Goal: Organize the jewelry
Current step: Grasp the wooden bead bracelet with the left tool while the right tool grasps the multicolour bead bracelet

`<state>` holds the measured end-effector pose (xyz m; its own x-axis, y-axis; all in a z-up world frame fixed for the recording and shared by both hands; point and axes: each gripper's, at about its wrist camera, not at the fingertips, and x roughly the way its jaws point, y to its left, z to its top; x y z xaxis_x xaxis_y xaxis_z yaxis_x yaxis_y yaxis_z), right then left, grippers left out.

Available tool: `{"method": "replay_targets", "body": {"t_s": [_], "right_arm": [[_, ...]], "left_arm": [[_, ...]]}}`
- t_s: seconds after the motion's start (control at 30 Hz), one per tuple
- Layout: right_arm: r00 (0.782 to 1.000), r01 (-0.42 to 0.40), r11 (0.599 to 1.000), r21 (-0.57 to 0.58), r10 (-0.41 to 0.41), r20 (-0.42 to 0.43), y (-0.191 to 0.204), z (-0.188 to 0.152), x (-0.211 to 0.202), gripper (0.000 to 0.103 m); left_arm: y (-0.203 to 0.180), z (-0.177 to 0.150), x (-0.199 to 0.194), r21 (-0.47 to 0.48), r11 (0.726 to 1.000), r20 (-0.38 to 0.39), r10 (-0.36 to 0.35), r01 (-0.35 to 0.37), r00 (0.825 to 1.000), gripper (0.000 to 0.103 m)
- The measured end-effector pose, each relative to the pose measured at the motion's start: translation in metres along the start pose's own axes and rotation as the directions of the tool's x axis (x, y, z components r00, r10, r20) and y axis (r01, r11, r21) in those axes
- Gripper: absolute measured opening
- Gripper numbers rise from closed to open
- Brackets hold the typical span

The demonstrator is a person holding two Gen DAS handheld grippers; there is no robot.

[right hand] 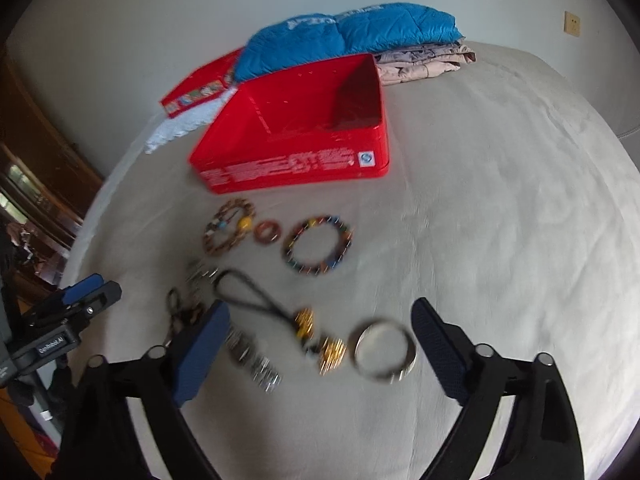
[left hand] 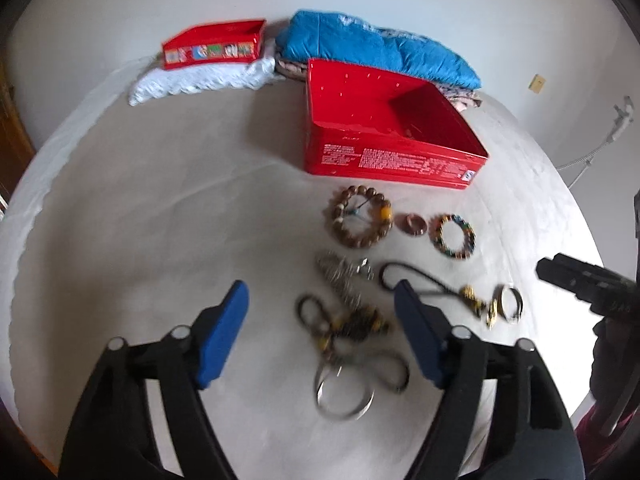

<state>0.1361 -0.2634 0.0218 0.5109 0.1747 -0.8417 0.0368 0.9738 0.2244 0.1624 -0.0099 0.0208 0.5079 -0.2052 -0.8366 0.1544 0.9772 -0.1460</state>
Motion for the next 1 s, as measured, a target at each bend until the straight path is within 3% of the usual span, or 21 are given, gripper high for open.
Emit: {"method": "replay_targets", "body": {"t_s": [0.13,0.2,0.33,0.43,0.63,0.8,0.87,0.93,1.0], "right_arm": [[0.997,-0.006,1.000,0.028,0.008,-0.073,-0.004,0.024,0.039,0.071],[0.993,-0.002,0.999,0.042,0.007,-0.114,-0.007,0.033,0.061,0.061],[0.984,0.002,0.999,0.049,0.007,-0.176,-0.010,0.046,0.093,0.049],[0.981,0.020,0.999,0.032,-0.013,-0.194,-0.011,0.047,0.106,0.039],[0.987,0.026,1.000,0.007,-0.025,-0.156,-0.013,0.047,0.112,0.026],[0.990,0.034,0.999,0.003,-0.033,-0.138,-0.016,0.046,0.112,0.008],[0.990,0.018,1.000,0.014,-0.016,-0.137,-0.019,0.045,0.111,0.008],[0.990,-0.001,1.000,0.024,0.004,-0.139,-0.024,0.043,0.107,0.008],[0.989,-0.031,0.999,0.033,0.035,-0.141,-0.028,0.041,0.103,0.007]], "left_arm": [[-0.006,0.028,0.044,-0.019,1.000,-0.090,-0.012,0.011,0.996,0.054],[-0.008,0.039,0.066,-0.018,1.000,-0.133,-0.014,0.011,0.991,0.050],[-0.008,0.053,0.104,-0.022,1.000,-0.200,0.005,-0.010,0.980,0.041],[-0.007,0.055,0.116,-0.023,1.000,-0.213,-0.009,0.005,0.977,0.036],[-0.012,0.058,0.131,0.015,1.000,-0.212,-0.013,0.017,0.977,0.036],[-0.014,0.061,0.135,0.039,0.999,-0.207,-0.026,0.035,0.978,0.035],[-0.014,0.062,0.136,0.037,0.998,-0.213,-0.038,0.047,0.976,0.030],[-0.012,0.059,0.134,0.029,0.998,-0.218,-0.049,0.057,0.975,0.014],[-0.008,0.060,0.136,0.003,0.997,-0.228,-0.080,0.082,0.970,0.012]]}}
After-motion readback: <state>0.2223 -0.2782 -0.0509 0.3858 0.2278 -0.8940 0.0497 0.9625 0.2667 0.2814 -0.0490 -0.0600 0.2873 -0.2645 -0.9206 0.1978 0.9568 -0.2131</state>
